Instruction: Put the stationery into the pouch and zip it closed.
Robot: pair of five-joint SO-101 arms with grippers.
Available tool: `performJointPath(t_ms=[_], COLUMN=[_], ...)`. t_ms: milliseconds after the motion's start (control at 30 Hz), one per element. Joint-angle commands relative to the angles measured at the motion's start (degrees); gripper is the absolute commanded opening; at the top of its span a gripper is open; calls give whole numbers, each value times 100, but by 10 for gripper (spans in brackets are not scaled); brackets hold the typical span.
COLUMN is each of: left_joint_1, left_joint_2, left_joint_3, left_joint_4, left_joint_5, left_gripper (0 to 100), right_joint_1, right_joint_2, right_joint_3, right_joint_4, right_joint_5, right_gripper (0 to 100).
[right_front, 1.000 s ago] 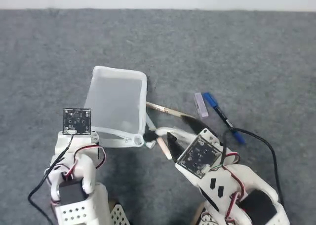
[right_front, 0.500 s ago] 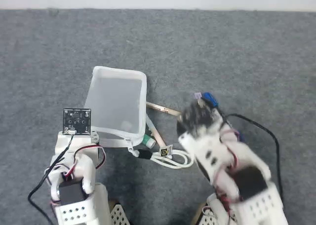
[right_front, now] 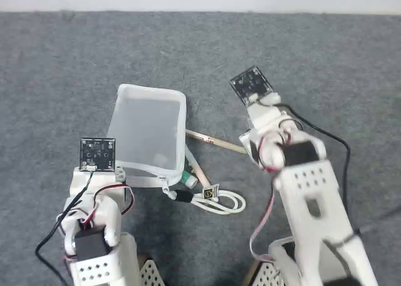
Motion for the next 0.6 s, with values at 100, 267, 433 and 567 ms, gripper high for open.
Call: performJointPath(t_ms=[100,267,433,567], left_joint_1=[-18,-18,-18,-18], left_joint_2=[0,0,0,0], left_joint_3=[-330,-321,-321,-321], left_joint_4=[18,18,18,9], left_joint_5=[-26,-26,-26,-26], left_gripper=[11,11,11,11], right_joint_1=[207,189,180,180], right_joint_2=[1499,2369,3169,3802], right_joint_3=[-932,-1327,-1741,-2198], right_joint_4=[-233,-453,-716,-681], right_joint_5=[149,132,132,132], right_gripper=[177,177,177,177])
